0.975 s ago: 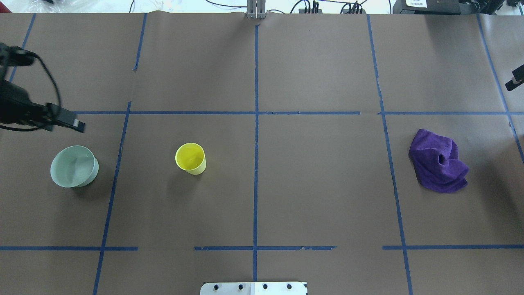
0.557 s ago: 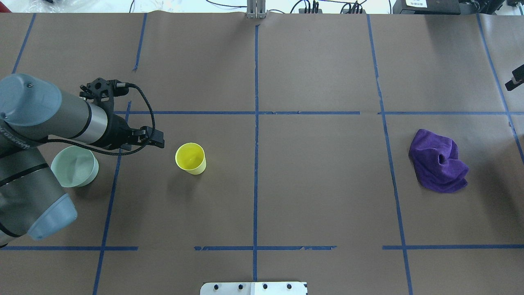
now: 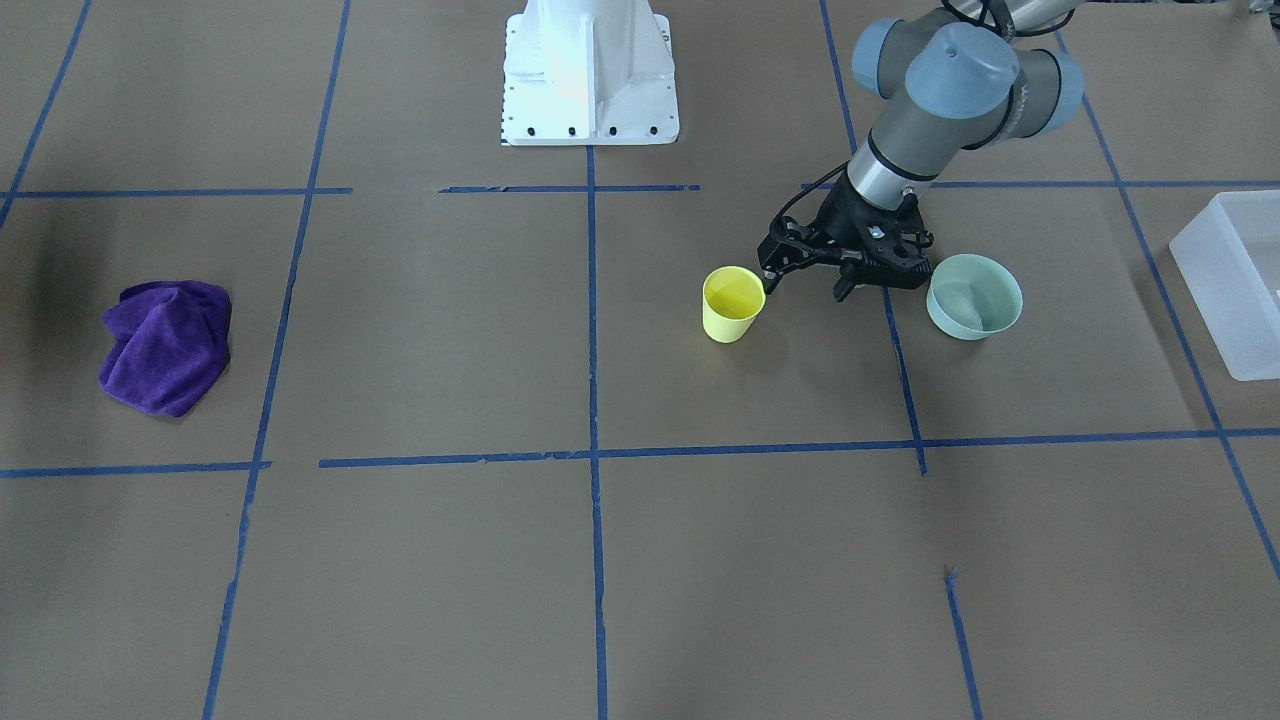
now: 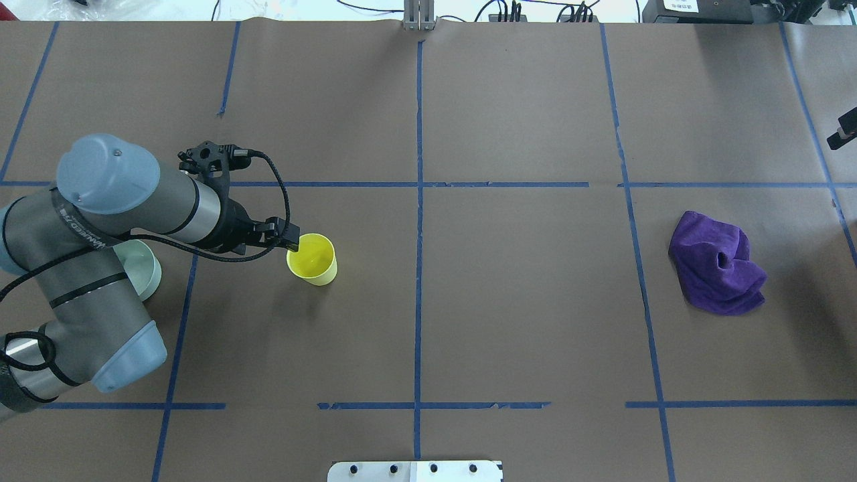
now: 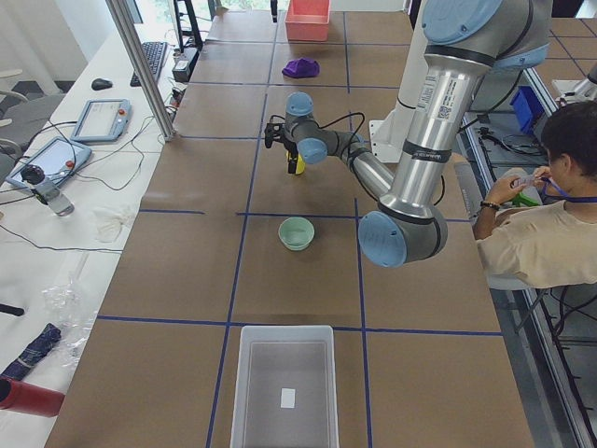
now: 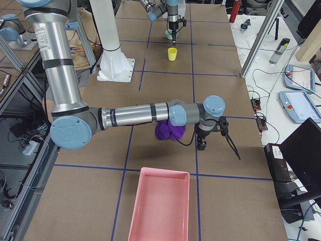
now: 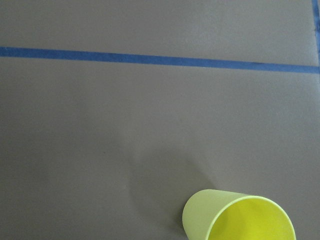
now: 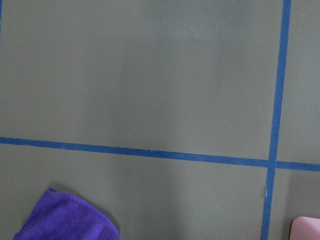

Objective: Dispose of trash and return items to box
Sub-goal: 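Reach the left gripper to the yellow cup and grasp its rim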

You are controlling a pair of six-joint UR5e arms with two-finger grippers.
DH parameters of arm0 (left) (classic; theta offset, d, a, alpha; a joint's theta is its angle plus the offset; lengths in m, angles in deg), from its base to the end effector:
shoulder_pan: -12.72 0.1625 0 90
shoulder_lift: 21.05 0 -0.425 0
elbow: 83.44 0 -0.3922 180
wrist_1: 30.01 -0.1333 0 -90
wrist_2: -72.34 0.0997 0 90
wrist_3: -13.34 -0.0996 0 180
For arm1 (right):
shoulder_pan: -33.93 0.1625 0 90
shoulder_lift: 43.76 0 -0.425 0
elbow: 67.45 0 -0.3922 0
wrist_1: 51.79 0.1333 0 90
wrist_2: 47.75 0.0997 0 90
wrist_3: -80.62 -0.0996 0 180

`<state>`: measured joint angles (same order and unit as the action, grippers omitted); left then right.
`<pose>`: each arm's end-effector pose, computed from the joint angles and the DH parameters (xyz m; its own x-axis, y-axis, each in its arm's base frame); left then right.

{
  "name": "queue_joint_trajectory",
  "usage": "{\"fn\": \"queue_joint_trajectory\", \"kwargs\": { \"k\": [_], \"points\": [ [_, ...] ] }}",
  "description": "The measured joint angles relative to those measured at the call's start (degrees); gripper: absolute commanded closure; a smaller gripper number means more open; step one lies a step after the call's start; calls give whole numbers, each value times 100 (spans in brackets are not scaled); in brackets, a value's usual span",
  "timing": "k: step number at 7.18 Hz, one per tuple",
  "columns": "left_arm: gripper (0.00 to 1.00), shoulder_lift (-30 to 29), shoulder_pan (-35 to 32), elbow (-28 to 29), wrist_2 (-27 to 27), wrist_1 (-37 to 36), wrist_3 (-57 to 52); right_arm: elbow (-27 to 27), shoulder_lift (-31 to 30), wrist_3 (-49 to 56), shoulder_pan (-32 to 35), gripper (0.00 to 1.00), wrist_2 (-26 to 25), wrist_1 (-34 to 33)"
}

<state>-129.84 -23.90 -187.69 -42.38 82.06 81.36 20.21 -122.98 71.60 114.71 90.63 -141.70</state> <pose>0.4244 -0.4296 0.3210 0.5255 0.0331 -0.8502 0.0753 0.9935 0.0852 -0.0342 -0.5778 0.5731 0.6548 -0.0602 0.7534 0.0565 0.9979 0.0306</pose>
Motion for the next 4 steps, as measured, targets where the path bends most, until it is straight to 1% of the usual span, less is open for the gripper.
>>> {"fn": "queue_joint_trajectory", "kwargs": {
  "k": [1, 2, 3, 4],
  "points": [
    [2, -23, 79, 61, 2, 12, 0, -9, 2, 1, 0, 0, -2, 0],
    [8, -62, 116, 123, 0, 23, -2, -20, 3, 4, 0, 0, -6, 0],
    [42, -143, 158, 233, -2, 30, -6, -31, 3, 6, 0, 0, -9, -2],
    [90, -240, 222, 361, -1, 33, -11, -34, 3, 6, 0, 0, -11, -4]
  ]
}}
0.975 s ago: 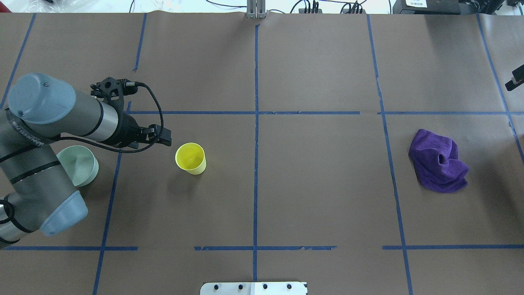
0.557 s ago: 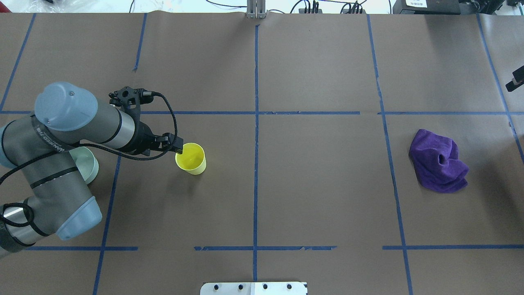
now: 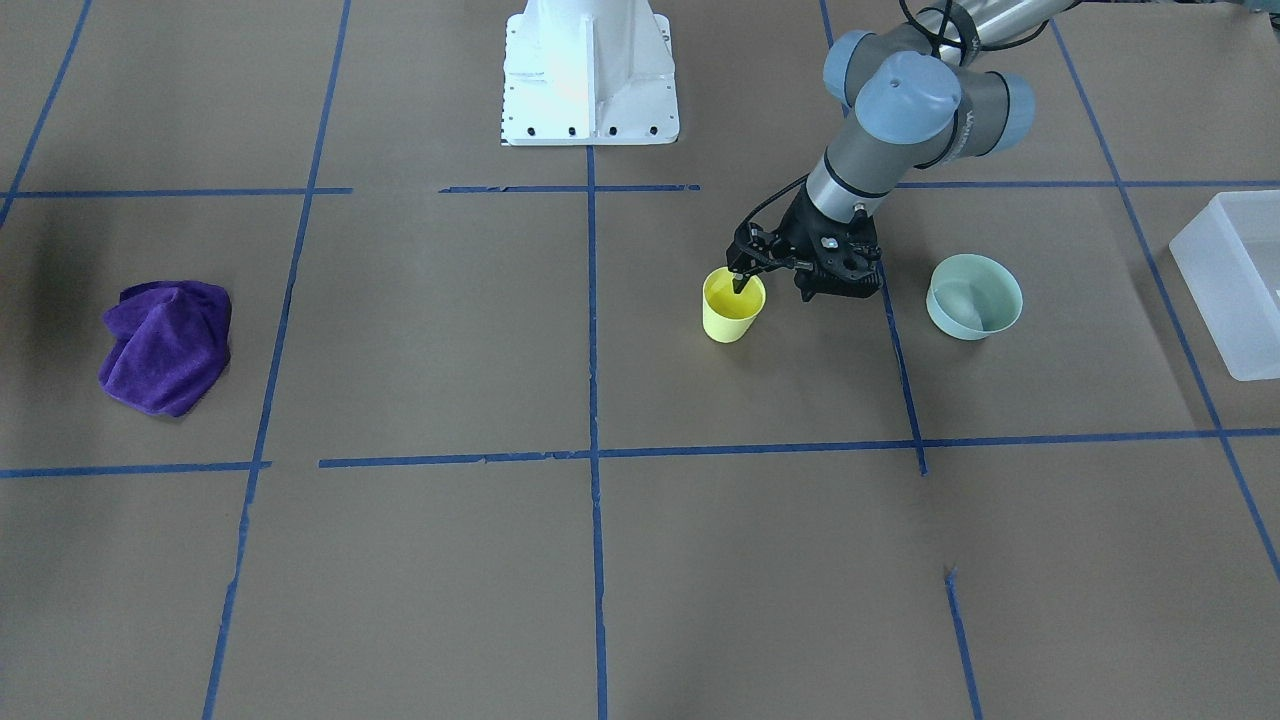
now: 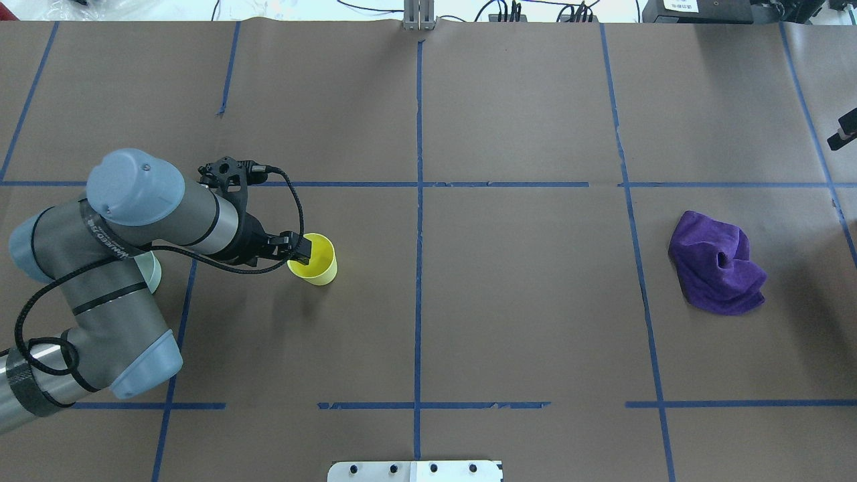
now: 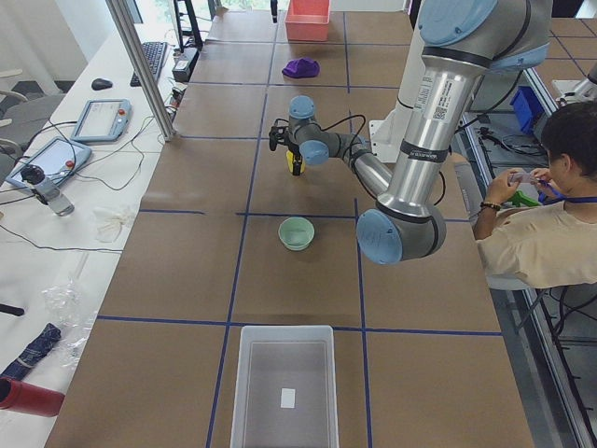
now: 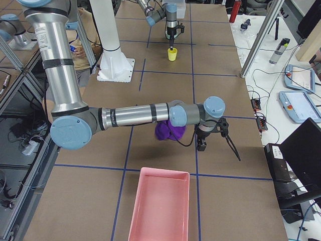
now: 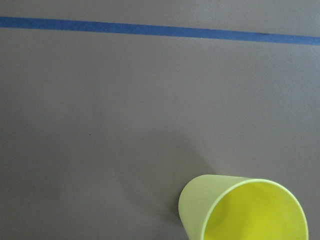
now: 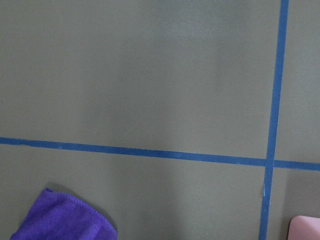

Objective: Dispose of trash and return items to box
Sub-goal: 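Lift the yellow cup with the left gripper and carry it into the clear bin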

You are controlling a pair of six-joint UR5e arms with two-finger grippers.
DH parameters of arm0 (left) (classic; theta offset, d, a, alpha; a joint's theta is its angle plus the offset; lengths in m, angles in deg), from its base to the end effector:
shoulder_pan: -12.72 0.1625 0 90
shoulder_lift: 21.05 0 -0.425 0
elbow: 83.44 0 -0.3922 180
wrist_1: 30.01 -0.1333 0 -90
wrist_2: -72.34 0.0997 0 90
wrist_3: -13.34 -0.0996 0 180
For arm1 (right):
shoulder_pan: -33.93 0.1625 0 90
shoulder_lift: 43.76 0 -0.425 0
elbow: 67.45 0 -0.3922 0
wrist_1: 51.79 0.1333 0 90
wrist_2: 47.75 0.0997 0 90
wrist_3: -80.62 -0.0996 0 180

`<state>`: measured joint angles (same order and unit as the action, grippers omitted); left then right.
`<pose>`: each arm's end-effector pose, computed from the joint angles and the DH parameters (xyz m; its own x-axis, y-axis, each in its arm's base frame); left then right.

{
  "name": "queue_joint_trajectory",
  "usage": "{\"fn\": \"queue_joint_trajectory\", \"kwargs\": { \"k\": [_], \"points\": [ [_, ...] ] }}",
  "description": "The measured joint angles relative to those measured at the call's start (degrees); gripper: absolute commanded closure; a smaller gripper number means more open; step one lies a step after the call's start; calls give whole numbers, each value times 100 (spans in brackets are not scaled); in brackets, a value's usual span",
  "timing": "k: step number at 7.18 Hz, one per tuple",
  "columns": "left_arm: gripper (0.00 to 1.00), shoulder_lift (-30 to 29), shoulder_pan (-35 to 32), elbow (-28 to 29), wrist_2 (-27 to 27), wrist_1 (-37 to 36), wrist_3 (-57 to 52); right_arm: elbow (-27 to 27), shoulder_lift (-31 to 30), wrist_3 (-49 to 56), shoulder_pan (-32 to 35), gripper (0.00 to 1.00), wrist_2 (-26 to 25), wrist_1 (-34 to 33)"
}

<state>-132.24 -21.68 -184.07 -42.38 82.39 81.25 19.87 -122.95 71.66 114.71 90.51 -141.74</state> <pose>0.4586 -0.4251 0.3240 0.5347 0.0479 -0.8437 0.0347 0.9963 0.0785 -0.0341 -0.5781 0.5759 0.6570 -0.0567 0.7517 0.0570 0.9981 0.0255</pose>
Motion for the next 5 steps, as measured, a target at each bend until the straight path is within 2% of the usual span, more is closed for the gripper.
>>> {"fn": "queue_joint_trajectory", "kwargs": {
  "k": [1, 5],
  "points": [
    [100, -53, 77, 90, 1, 1, -11, -3, 0, -1, -3, 0, -1, 2],
    [100, -80, 215, 116, -13, 2, 13, -15, 8, -8, -28, 0, -5, -2]
  ]
}}
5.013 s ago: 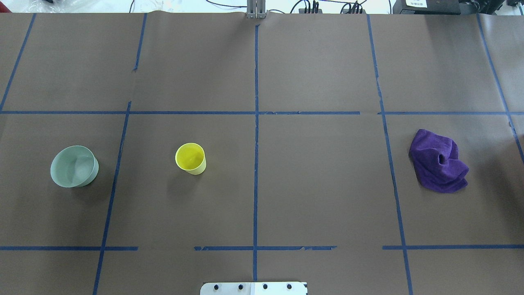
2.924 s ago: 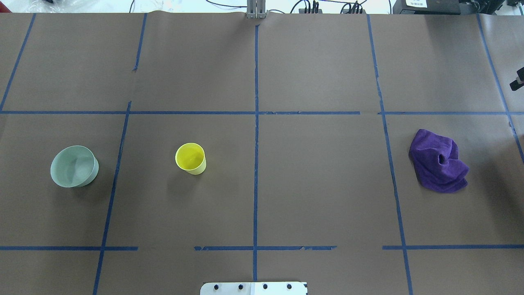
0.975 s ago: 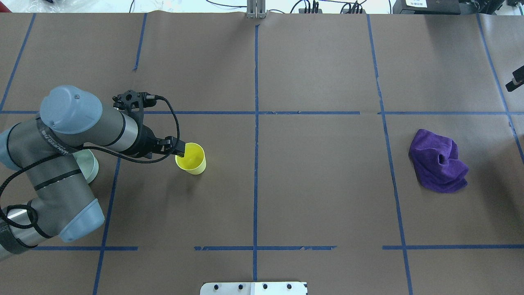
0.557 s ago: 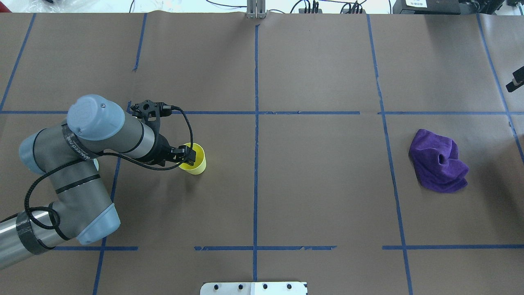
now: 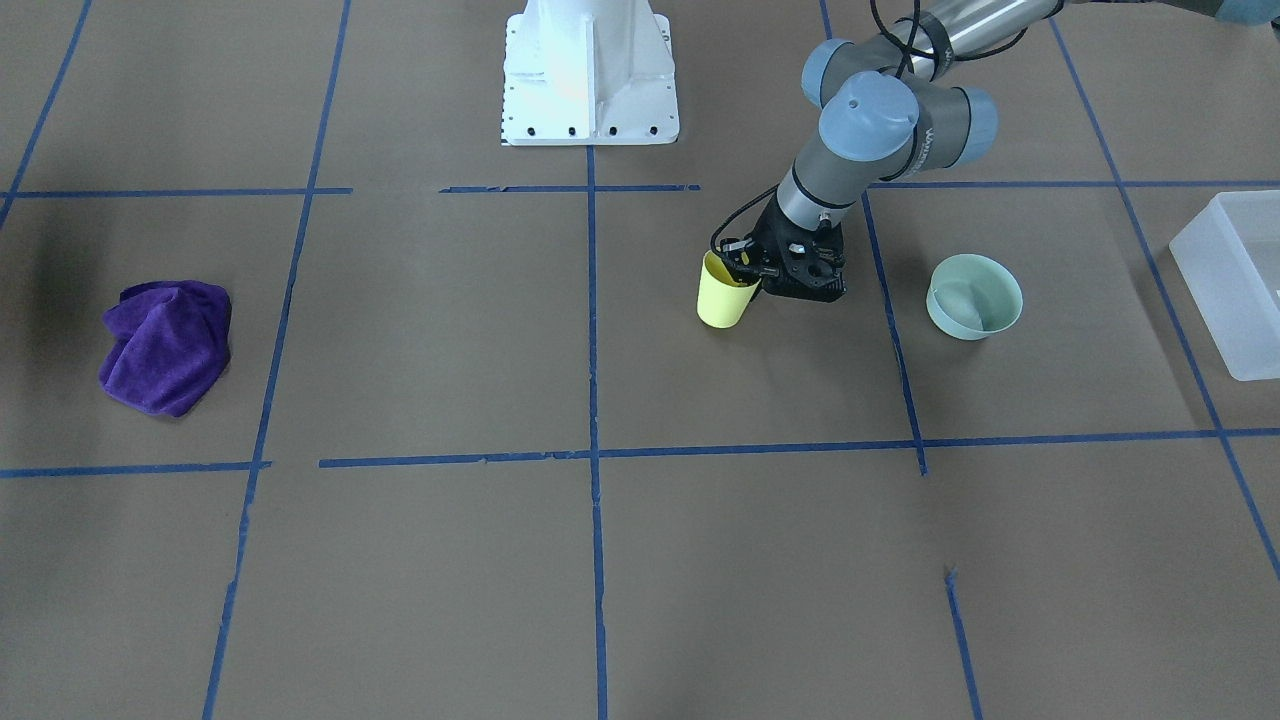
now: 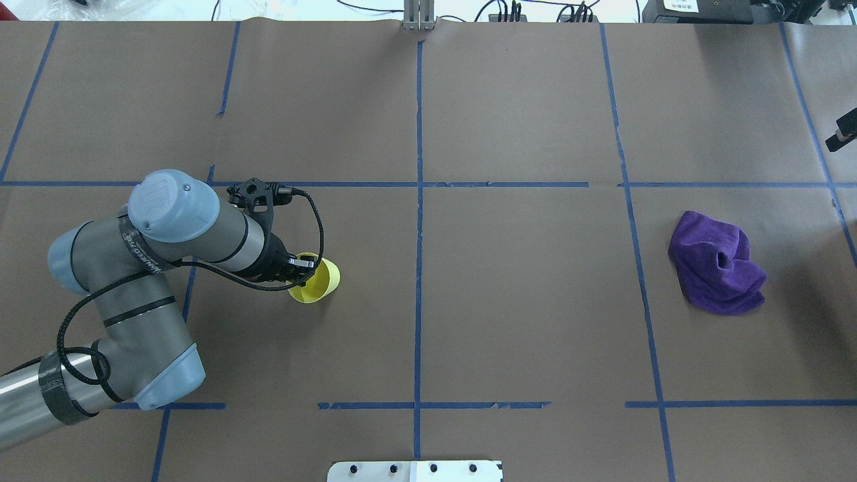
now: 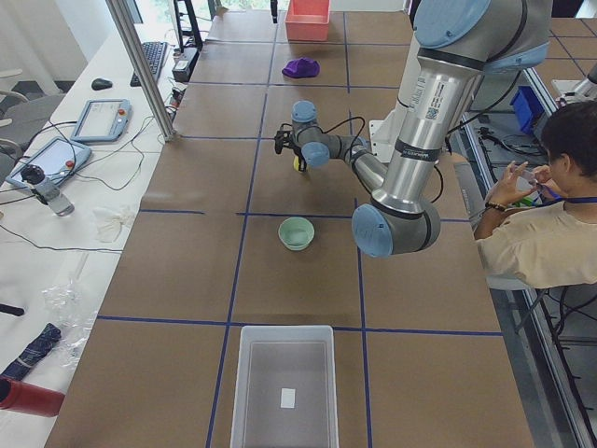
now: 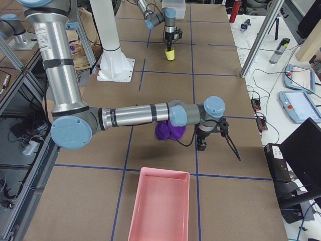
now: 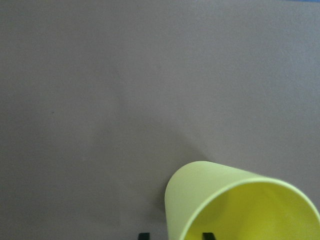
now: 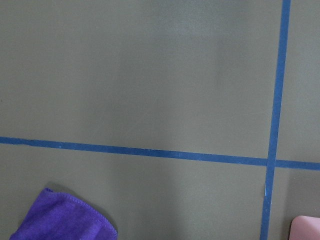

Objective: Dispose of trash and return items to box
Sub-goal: 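Lift the yellow cup with the left gripper and carry it into the clear bin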

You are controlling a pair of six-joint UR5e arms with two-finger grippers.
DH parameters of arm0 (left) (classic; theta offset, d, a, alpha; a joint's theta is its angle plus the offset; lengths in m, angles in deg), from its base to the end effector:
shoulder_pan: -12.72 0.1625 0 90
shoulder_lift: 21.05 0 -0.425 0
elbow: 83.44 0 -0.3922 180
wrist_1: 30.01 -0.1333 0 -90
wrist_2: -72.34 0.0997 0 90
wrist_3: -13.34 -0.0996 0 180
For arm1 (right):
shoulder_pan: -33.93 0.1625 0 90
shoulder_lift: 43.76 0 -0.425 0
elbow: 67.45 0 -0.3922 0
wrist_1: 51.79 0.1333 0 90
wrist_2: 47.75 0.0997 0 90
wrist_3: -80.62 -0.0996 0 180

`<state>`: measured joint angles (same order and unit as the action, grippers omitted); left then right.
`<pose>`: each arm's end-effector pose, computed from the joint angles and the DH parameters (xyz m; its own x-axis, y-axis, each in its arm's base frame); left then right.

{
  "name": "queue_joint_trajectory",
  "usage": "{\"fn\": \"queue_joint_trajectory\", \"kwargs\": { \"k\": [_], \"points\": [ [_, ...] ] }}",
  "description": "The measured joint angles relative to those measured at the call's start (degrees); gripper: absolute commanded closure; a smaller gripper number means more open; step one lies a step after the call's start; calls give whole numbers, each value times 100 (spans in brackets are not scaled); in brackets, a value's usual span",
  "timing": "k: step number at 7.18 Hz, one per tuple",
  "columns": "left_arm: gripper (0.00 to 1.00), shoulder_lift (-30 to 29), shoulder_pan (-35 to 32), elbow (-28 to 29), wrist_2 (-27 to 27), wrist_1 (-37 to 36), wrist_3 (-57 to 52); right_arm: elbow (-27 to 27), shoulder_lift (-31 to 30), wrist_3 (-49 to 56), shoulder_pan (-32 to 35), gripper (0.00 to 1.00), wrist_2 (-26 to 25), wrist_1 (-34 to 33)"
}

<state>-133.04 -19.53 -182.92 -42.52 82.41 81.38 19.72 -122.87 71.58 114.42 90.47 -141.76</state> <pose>0.4801 -0.4111 0.3245 0.5359 0.0631 -0.8419 -0.0037 0.9974 0.0723 -0.0371 -0.5785 0.5765 0.6575 -0.0575 0.7512 0.0610 0.9979 0.0230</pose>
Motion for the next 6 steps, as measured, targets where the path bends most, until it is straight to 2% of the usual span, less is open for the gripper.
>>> {"fn": "queue_joint_trajectory", "kwargs": {
  "k": [2, 4, 6],
  "points": [
    [100, 5, -131, -452, -20, -13, 234, -5, 0, 0, -11, 0, 3, 5],
    [100, 202, -720, -1117, -60, -58, 326, -6, 6, 0, -18, 0, 2, 6],
    [100, 969, -1692, -1572, -346, -50, -437, 1, 9, -2, -19, 0, -2, 6]
  ]
}}
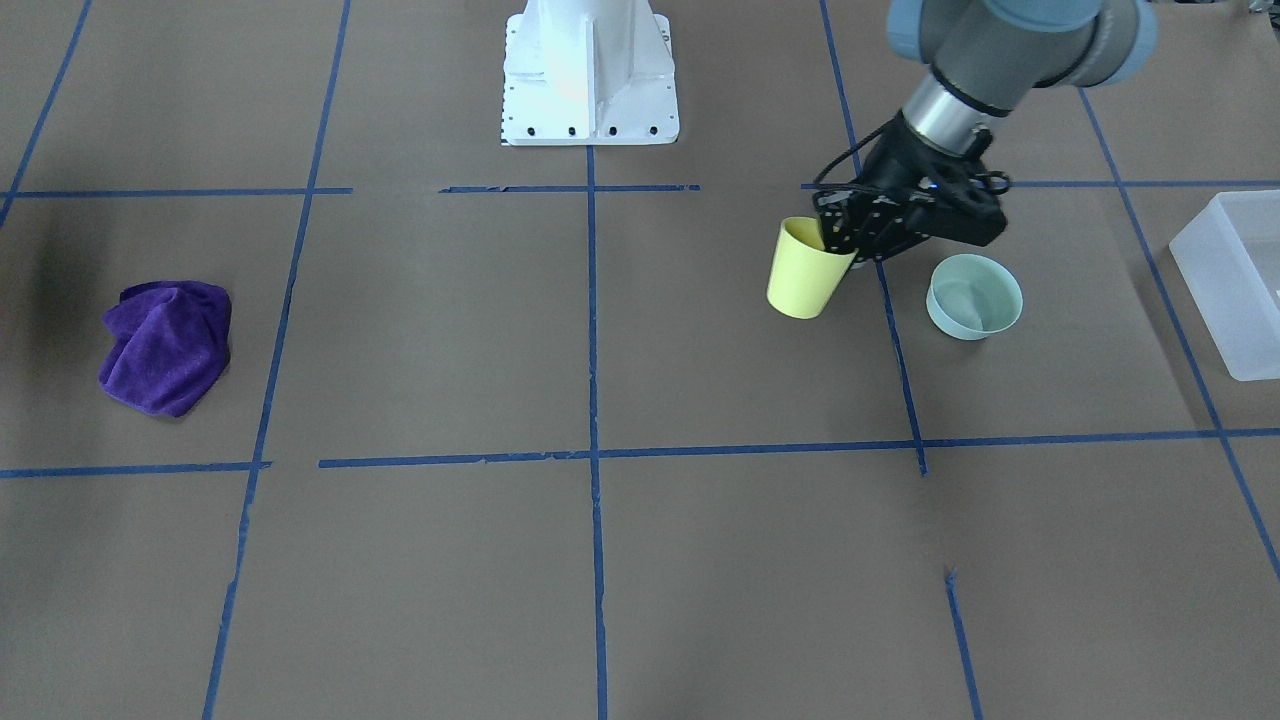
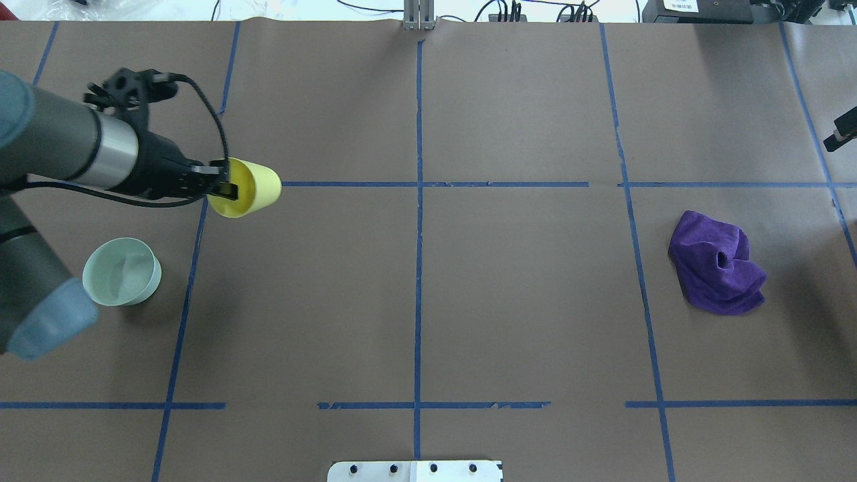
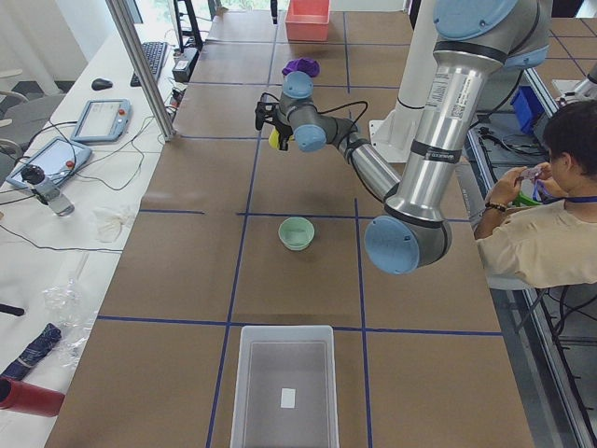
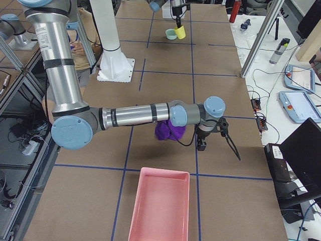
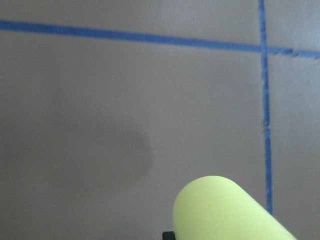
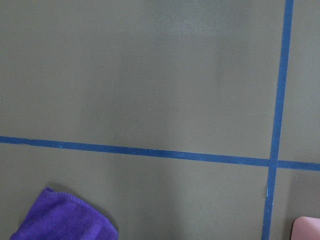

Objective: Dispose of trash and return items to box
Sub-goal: 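Lift the yellow cup with the left gripper and carry it into the clear bin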

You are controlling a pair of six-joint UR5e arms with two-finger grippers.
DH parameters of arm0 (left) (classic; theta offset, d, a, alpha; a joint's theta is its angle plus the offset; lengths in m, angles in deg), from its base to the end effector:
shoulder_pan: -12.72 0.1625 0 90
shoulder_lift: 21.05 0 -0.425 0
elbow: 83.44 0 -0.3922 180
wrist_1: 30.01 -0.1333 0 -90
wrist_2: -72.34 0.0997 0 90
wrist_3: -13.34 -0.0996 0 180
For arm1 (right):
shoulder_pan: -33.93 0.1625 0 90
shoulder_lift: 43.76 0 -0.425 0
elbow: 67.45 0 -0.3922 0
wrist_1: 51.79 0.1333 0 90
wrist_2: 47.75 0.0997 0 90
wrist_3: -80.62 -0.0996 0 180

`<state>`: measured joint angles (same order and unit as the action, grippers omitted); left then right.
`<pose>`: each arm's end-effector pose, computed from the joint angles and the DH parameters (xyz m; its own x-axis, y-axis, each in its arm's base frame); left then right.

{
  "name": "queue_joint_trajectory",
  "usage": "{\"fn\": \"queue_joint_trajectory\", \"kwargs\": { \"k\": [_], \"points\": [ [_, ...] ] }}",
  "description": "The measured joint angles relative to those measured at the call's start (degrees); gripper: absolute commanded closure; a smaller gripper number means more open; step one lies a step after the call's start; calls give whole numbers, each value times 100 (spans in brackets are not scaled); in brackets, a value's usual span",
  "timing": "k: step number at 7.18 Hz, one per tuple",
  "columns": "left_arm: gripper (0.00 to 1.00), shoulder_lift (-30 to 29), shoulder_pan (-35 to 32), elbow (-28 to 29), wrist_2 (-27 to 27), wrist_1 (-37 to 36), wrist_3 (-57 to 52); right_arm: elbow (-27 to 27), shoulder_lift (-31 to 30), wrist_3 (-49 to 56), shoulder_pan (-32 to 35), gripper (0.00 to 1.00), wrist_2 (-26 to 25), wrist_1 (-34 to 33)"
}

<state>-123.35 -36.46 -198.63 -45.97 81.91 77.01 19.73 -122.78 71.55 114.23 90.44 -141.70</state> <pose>0.2800 -0.4558 0.2978 0.4753 0.0471 -0.8786 0.2104 0.9635 0.1655 -0.0391 -0.5791 0.5755 0.6574 -0.0612 0.7510 0.0639 0.9976 0.0254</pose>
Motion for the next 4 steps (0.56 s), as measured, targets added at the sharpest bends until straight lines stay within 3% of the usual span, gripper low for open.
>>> {"fn": "queue_joint_trajectory", "kwargs": {
  "k": [2, 4],
  "points": [
    [100, 1491, -1246, -171, -640, 355, -2219, -78, 1, -16, -62, 0, 17, 167],
    [100, 2583, -2814, 1082, -1802, 1457, -4954, -275, -1, -31, -128, 0, 23, 518]
  ]
}}
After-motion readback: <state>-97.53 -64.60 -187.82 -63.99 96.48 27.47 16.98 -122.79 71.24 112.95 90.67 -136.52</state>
